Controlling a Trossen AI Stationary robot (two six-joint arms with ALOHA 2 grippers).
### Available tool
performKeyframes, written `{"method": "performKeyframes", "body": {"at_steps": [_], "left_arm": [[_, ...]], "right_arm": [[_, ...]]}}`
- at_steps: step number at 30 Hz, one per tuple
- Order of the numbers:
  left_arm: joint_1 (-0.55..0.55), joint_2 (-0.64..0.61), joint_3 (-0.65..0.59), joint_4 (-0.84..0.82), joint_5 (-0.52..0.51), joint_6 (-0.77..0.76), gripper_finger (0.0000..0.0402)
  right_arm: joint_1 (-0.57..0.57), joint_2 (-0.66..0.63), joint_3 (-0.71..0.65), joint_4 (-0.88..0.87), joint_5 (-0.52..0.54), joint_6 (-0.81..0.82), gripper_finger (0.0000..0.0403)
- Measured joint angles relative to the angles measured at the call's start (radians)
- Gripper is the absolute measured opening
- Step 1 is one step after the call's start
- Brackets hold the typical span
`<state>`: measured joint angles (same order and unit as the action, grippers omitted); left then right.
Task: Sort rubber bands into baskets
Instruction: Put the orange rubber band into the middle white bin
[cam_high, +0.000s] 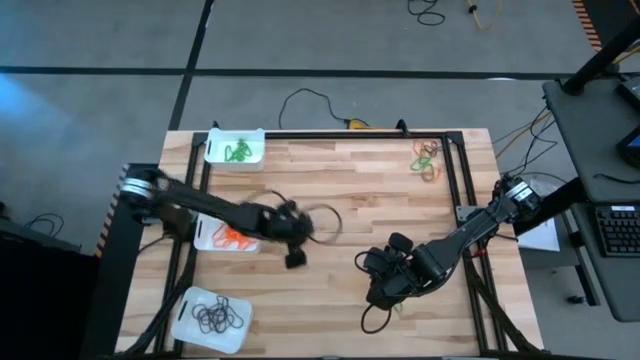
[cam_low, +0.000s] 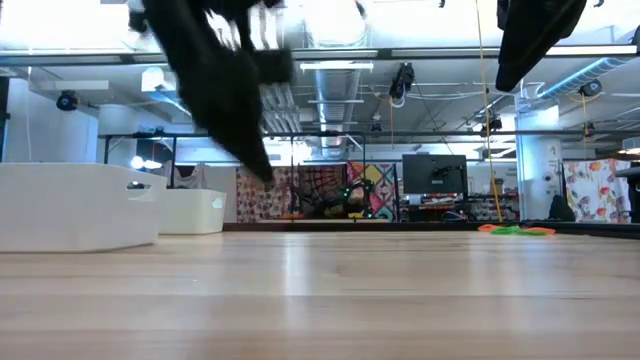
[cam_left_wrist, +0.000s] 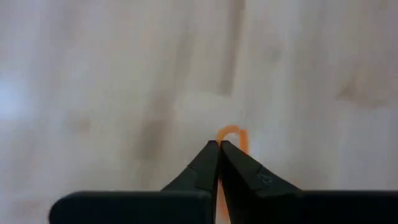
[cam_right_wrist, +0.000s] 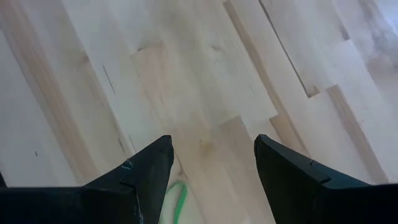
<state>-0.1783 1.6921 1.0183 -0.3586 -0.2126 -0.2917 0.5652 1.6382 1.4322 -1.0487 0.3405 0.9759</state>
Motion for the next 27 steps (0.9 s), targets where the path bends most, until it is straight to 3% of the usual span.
{"method": "performKeyframes", "body": {"at_steps": [2,6,11,17,23,27], "left_arm": [[0.000,-0.111,0.028,-0.167,-0.062,-0.045,0.0000],[-0.002,-0.284,0.093,-0.594,-0.197,-0.281,0.0000],[0.000,-0.425,0.089,-0.960,-0.297,-0.738,0.0000],[0.000,-0.463,-0.119,-0.889,-0.235,-0.997,0.0000],[0.000,-0.428,-0.283,-0.616,-0.138,-1.082,0.0000],[0.000,-0.382,-0.326,-0.544,-0.109,-1.105,0.0000]], "right_arm": [[-0.001,0.000,0.000,0.001,0.001,-0.024,0.0219],[-0.008,0.000,0.000,0.003,0.016,-0.059,0.0219],[-0.017,0.000,0.000,0.009,0.135,-0.080,0.0219],[-0.049,0.000,0.000,0.049,0.199,-0.141,0.0219],[-0.093,-0.001,0.017,0.059,0.154,-0.215,0.0219],[-0.158,-0.008,0.020,0.051,0.087,-0.219,0.0219]]}}
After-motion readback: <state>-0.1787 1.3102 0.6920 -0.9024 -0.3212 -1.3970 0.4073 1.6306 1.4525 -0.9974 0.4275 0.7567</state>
